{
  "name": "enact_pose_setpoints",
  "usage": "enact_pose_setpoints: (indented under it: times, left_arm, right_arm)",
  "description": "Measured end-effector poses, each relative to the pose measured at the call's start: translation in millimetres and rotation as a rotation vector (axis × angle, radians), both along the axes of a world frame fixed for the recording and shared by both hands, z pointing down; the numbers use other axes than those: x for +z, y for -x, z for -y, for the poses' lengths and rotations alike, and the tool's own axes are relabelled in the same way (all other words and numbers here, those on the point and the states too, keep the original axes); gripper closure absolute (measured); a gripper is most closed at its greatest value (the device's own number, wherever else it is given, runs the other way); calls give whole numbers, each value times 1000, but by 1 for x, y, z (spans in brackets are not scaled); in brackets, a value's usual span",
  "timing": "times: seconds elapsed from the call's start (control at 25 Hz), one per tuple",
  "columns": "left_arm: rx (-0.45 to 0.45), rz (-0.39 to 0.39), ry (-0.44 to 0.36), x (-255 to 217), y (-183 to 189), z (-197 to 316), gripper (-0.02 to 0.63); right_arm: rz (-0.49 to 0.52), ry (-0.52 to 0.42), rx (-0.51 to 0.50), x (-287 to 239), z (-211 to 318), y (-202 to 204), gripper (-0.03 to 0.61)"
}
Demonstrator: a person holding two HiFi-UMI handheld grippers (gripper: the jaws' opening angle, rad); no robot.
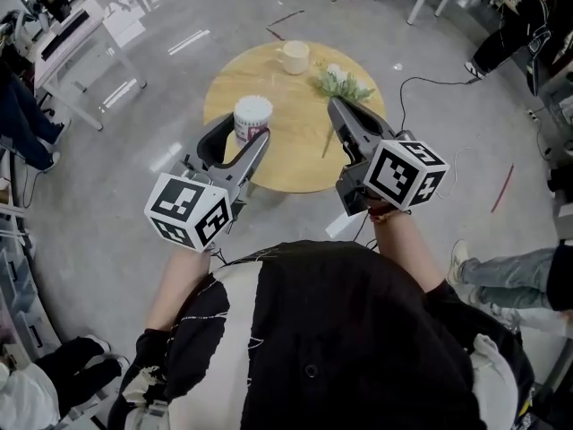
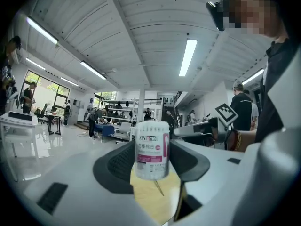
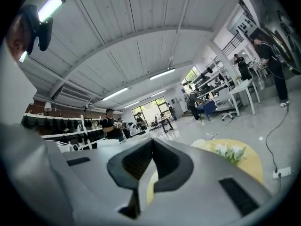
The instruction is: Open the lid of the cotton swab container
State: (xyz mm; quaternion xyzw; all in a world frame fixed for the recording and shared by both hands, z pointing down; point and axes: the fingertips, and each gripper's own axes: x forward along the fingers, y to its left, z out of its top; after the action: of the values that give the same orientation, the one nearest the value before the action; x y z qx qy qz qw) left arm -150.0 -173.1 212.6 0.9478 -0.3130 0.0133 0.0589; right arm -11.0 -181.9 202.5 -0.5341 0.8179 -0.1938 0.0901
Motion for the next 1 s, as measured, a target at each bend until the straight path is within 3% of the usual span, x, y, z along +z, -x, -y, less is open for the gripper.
enact_pose_setpoints:
  times: [0.24,1.0]
  left_arm:
    - [-107,-16,24,5,16,17,371]
    - [-259,-41,57,20,40,23,373]
  right_arm:
    - [-53,32,28,11,8,-1,575]
    - [-160,95,52,41,5,-13,575]
